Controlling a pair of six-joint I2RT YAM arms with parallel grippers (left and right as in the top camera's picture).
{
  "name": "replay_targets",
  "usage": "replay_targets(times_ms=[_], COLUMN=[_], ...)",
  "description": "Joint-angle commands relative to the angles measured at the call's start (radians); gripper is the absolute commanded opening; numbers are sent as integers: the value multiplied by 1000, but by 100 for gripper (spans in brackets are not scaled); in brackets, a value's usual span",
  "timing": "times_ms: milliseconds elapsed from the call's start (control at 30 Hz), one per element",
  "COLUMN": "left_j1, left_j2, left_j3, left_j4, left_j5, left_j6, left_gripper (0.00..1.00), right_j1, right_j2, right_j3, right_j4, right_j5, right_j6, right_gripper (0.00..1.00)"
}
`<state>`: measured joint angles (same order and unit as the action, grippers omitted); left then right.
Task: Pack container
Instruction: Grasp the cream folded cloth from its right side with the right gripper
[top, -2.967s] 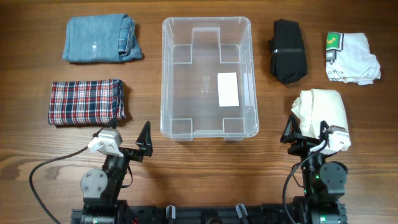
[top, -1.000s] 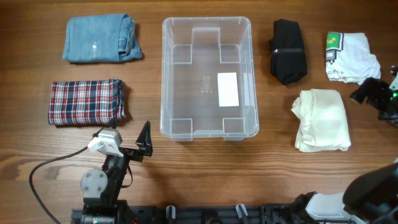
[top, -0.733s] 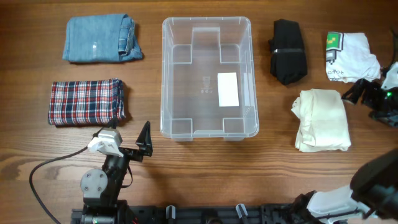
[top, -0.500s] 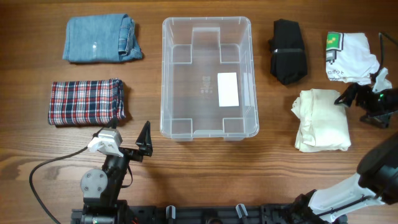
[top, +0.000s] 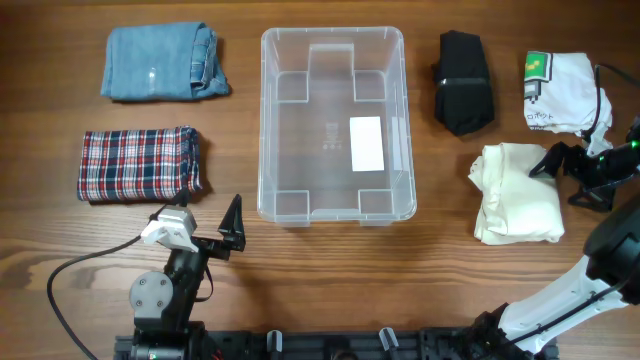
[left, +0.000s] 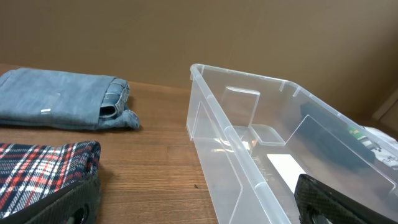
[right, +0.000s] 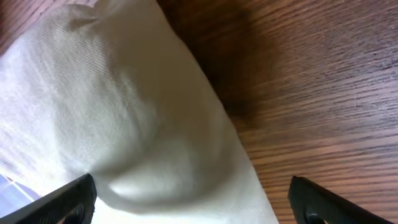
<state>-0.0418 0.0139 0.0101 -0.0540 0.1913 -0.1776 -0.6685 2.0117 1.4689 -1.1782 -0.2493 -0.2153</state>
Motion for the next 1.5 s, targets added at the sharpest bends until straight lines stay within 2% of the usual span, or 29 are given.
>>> replay_targets(times_ms=[0, 367, 833, 933, 1167, 1467], left_j1=[8, 8, 8, 8, 8, 8], left_j2=[-6, -6, -6, -6, -6, -6], left_j3=[-5, -5, -5, -5, -5, -5], left_j4=[-5, -5, -5, -5, -5, -5], left_j5=[-6, -6, -6, -6, -6, -6], left_j6=[16, 16, 16, 16, 16, 16], left_gripper=[100, 100, 100, 100, 100, 100], right_j1=[-4, 2, 85, 85, 85, 85], right_j2=[34, 45, 45, 45, 45, 45], right_j3=[8, -90, -141, -179, -233, -233], right_j4=[5, 37, 55, 82, 129, 127], right_j5=[10, -160, -264, -306, -445, -568], right_j6=[-21, -100, -99, -98, -99, -95], right_gripper=[100, 100, 99, 85, 82, 48])
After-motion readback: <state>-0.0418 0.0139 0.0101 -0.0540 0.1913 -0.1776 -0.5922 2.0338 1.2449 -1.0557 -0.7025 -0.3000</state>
